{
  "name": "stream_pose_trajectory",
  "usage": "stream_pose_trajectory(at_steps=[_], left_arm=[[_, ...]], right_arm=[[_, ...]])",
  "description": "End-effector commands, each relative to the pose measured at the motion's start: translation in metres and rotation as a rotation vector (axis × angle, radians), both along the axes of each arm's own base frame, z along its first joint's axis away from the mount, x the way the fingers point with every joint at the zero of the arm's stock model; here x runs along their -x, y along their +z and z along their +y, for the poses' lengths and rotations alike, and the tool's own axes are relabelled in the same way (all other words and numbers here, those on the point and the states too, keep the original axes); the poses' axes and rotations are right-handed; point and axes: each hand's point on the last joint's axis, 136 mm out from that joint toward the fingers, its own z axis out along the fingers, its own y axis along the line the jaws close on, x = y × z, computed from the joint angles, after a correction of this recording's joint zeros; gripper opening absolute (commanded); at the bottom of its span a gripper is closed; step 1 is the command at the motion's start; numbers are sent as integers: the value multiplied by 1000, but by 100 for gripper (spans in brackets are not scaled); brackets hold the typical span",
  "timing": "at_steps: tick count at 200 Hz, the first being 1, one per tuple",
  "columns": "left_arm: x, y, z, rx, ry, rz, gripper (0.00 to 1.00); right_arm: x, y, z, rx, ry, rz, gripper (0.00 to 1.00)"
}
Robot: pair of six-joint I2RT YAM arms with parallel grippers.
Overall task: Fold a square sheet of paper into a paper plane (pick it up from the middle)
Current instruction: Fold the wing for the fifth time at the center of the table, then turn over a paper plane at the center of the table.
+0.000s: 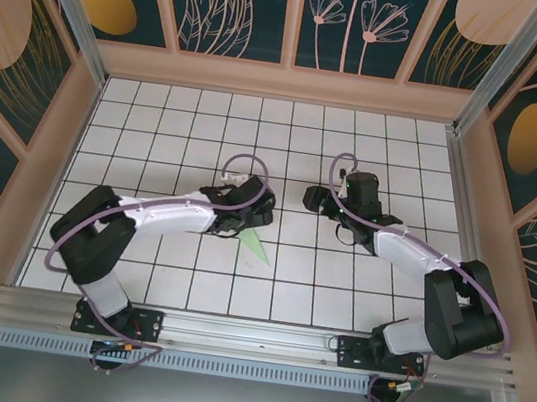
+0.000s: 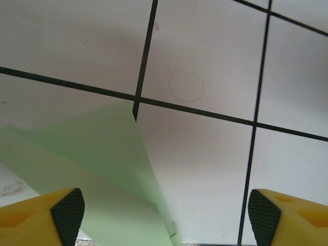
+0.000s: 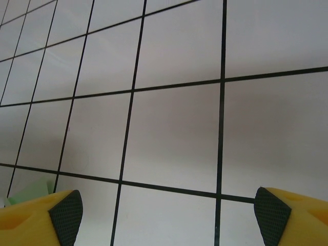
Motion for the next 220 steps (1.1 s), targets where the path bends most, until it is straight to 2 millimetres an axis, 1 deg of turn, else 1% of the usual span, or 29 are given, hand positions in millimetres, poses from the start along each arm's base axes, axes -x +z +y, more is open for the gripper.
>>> stream_pose_trajectory(at_steps=[1,20,38,56,70,108,142,151,159,174,191,220], left_arm=[[11,-17,21,-167,41,69,81],[17,-22,24,-218,45,94,78],[20,-23,26,-252,53,108,75],[25,-24,27,-256,61,121,71],[26,-24,25,-241,62,128,66],[24,-12,20,-183,87,105,58],[26,-11,19,-142,108,103,52],[27,-11,18,-126,108,102,49],[28,-13,17,-115,112,104,46],[30,-15,15,-92,115,108,45],[32,-17,15,-75,124,112,40],[33,-16,17,-66,139,106,24]], right_arm=[[-5,12,-3,-27,-32,-42,89],[-4,12,-2,-33,-30,-37,89],[-3,10,-1,-38,-25,-29,89],[-3,8,0,-43,-21,-21,88],[-3,6,1,-42,-20,-14,88],[-3,4,2,-40,-16,-6,87],[-3,4,1,-38,-18,-4,86],[-3,2,1,-36,-18,1,86],[-4,2,2,-38,-16,2,86],[-3,-1,2,-37,-15,8,86],[-3,-2,3,-38,-12,14,85],[-4,-4,3,-36,-13,18,85]])
